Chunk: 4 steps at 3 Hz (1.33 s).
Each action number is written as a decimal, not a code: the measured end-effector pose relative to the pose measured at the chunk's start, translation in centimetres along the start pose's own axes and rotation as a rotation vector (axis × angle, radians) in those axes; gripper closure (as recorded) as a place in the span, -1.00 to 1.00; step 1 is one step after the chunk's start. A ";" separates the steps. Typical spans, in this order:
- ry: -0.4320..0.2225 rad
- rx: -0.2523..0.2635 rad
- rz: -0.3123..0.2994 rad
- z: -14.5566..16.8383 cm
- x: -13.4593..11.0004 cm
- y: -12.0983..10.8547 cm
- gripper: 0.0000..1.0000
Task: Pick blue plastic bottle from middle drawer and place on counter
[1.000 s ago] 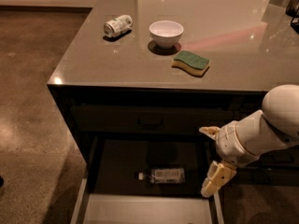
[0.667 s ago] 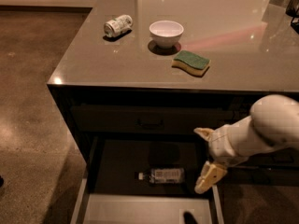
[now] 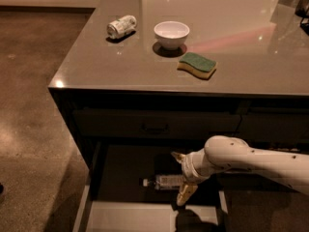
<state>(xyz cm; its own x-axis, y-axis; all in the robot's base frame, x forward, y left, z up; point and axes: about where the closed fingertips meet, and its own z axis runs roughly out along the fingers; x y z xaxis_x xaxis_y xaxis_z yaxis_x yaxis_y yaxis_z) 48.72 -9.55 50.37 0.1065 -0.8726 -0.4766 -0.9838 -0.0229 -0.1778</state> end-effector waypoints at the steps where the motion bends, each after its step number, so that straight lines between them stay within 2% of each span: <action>1: 0.000 0.000 0.000 0.0 0.0 0.0 -1.00; 2: 0.016 -0.049 0.007 3.2 1.0 -0.7 -1.00; 3: 0.055 -0.110 0.000 8.1 2.9 -1.5 -1.00; 4: 0.077 -0.150 0.005 11.7 5.0 -1.4 -1.00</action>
Offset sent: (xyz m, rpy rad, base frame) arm 0.0376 0.0203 -0.0919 -0.0601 0.1355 0.0369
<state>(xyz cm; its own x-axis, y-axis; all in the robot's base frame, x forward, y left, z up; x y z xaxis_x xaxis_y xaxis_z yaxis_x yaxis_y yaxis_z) 52.36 -8.18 38.15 0.0954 -0.9074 -0.4093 -0.9954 -0.0855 -0.0425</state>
